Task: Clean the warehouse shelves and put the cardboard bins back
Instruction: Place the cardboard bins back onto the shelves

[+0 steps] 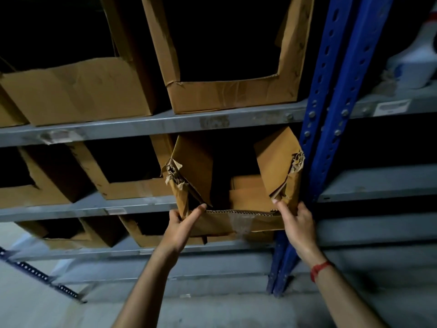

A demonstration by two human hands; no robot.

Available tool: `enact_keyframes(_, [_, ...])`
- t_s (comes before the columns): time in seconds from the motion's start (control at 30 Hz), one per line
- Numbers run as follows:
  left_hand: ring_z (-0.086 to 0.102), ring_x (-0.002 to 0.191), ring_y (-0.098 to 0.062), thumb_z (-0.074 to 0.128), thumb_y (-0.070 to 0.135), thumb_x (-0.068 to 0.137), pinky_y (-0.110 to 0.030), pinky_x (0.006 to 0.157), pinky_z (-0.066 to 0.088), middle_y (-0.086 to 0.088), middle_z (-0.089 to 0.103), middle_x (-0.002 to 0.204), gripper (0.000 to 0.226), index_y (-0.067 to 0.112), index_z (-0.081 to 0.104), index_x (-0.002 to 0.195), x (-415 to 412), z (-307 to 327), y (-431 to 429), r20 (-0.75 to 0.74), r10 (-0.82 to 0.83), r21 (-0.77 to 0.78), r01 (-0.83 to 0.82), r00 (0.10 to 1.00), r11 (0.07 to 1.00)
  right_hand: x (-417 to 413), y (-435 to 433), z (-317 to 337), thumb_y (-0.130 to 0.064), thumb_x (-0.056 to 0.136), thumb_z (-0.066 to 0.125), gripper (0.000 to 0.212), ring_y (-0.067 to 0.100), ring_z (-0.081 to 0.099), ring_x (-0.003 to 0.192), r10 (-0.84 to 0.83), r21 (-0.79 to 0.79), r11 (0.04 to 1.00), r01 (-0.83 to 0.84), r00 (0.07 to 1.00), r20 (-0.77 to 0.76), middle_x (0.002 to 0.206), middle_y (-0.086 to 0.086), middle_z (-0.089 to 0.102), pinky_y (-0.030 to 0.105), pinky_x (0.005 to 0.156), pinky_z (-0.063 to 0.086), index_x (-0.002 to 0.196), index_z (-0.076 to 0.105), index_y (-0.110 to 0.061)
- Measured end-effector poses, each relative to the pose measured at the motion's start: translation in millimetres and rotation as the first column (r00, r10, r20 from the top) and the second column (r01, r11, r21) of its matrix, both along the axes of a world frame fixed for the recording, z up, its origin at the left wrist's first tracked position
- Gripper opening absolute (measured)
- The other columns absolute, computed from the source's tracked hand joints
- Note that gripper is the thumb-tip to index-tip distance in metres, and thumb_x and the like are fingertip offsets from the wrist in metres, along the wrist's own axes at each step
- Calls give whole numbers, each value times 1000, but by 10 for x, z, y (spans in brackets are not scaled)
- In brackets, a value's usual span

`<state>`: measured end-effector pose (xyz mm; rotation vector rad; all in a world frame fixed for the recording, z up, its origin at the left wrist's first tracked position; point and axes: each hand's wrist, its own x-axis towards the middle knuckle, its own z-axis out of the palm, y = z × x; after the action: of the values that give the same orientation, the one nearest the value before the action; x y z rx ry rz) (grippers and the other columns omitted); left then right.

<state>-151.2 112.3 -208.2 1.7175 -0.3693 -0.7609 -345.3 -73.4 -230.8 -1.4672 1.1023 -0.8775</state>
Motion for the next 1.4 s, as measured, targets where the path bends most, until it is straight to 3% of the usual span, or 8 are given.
enact_keyframes(0.17, [53, 100, 8, 89, 24, 69, -20, 85, 49, 27, 51, 111, 79, 31, 41, 131, -154, 446, 126, 461, 127, -158, -60, 879, 986, -193, 183, 37, -37, 90, 69, 24, -1, 58, 82, 46, 18, 999, -45, 999, -18, 92, -14, 64, 16, 63, 41, 108, 63, -24])
enact_keyframes(0.33, [58, 113, -6, 75, 58, 76, -29, 93, 52, 15, 58, 125, 78, 27, 47, 142, -162, 1212, 119, 459, 172, -241, -65, 872, 968, -279, 316, 87, -30, 95, 63, 32, 0, 51, 79, 53, 24, 998, -53, 999, 2, 96, -8, 60, 17, 64, 38, 125, 57, -20])
enact_keyframes(0.6, [62, 103, -27, 69, 65, 80, -45, 87, 56, -5, 64, 114, 65, 14, 58, 119, 276, 1871, -270, 458, -206, 390, 13, 865, 921, -518, 308, 250, -19, 92, 66, 79, 23, 49, 125, 227, 0, 974, -227, 973, -42, 145, 5, 46, 29, 101, 35, 156, 20, -23])
enact_keyframes(0.77, [63, 93, -23, 64, 56, 79, -43, 84, 58, -6, 64, 115, 63, 23, 49, 131, 448, 1594, -669, 584, -465, 707, -134, 665, 695, -721, 202, 251, -28, 76, 82, 115, 14, 22, 147, 366, -181, 908, -378, 926, -94, 163, -8, 17, 33, 121, 18, 145, -6, -52])
enact_keyframes(0.9, [59, 83, -16, 63, 23, 96, -30, 67, 52, -4, 61, 105, 55, 14, 36, 143, 256, 1529, -584, 621, -409, 671, -183, 669, 719, -921, -29, 414, -80, 61, 70, 100, 1, 37, 139, 472, -180, 877, -445, 868, 155, 152, -27, 35, 37, 116, 29, 144, 19, -63])
enact_keyframes(1.0, [59, 80, -14, 66, 19, 93, -30, 64, 52, 1, 57, 96, 65, 14, 32, 148, 190, 1468, -480, 647, -364, 635, -209, 670, 744, -871, -346, 806, -77, 73, 63, 81, 11, 47, 134, 330, -190, 941, -280, 884, 331, 148, -7, 48, 26, 107, 42, 142, 47, -37])
enact_keyframes(1.23, [64, 86, -18, 69, 12, 90, -38, 76, 61, -3, 61, 104, 59, 18, 38, 141, -176, 1349, -197, 686, -278, 571, -261, 672, 778, -243, -937, 1592, -66, 73, 68, 62, 27, 65, 98, 287, -158, 870, -468, 739, -610, 108, 5, 69, 35, 83, 54, 108, 66, -16])
enact_keyframes(1.4, [66, 101, -24, 72, 11, 88, -40, 84, 60, -10, 62, 124, 72, 16, 32, 147, -518, 1231, 35, 671, -281, 585, -256, 686, 770, -236, -680, 1633, -22, 85, 64, 14, 35, 63, 104, 61, -260, 823, -505, 533, -844, 111, 14, 67, 31, 69, 47, 89, 56, -12])
